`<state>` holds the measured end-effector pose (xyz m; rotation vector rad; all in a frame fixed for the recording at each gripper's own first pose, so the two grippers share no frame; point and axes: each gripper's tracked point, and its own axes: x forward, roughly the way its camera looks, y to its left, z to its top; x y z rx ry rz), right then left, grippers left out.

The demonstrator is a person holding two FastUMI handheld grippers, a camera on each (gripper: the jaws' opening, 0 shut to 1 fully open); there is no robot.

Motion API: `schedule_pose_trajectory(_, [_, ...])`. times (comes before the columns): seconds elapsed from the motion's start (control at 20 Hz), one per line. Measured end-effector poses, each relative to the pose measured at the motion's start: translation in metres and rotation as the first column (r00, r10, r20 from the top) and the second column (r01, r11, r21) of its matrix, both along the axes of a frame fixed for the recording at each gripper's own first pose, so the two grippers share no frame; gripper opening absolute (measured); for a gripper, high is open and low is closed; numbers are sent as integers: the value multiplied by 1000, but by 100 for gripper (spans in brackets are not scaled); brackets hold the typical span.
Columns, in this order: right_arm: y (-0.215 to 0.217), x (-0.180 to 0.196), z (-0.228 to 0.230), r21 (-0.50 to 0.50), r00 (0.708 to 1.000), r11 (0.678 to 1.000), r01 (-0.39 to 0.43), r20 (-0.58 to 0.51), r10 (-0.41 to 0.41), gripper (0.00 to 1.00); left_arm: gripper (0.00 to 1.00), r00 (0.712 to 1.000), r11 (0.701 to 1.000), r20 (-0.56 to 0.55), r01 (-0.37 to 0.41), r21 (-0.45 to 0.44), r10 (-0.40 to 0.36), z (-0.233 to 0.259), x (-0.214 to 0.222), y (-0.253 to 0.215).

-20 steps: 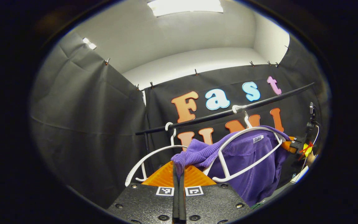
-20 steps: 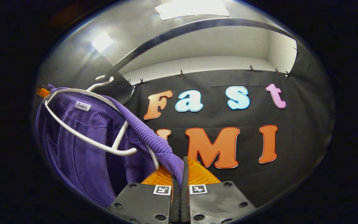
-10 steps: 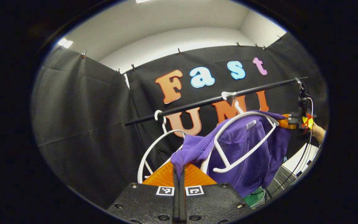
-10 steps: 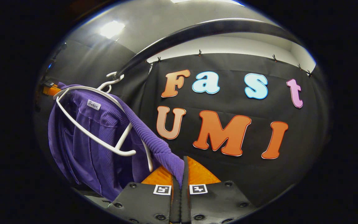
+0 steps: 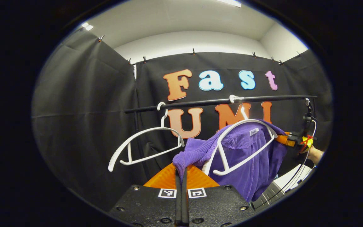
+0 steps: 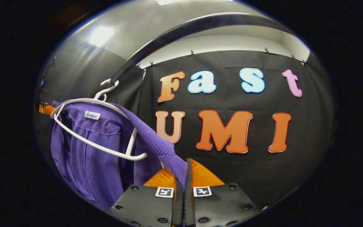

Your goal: Grasp the clothes on the hanger with both hands and then place them into the laundry hamper below.

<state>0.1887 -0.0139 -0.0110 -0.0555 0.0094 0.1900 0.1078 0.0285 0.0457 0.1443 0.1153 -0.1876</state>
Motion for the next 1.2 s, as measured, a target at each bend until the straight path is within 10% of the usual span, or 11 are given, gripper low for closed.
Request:
schedule_pose_trajectory(0.25, [-2,19,3,58,999,998,-6,48,3,10,0,1000,996,-18,-18,-89,16,-19,23,1])
schedule_pose_trajectory(0.45, [1,52,-14,349,996,933,-91,21,89,13,0,1000,990,-18,-2,-138,0,-24,41,2])
schedule_pose_trajectory(0.55, [7,67,-21,454,986,879,-147,-7,168,12,0,1000,990,-11,-11,-142,10,-24,53,7])
schedule_pose_trajectory(0.75, [19,109,-38,714,910,658,-240,-70,408,12,0,1000,983,-7,29,-179,-31,-23,72,5])
schedule_pose_trajectory(0.95, [16,175,-123,711,874,695,-105,-267,406,12,0,996,987,-36,76,-143,-82,-40,93,-17])
schedule_pose_trajectory(1.2, [17,124,-206,699,829,715,16,-409,381,12,0,994,992,-94,41,-122,-53,-81,83,-24])
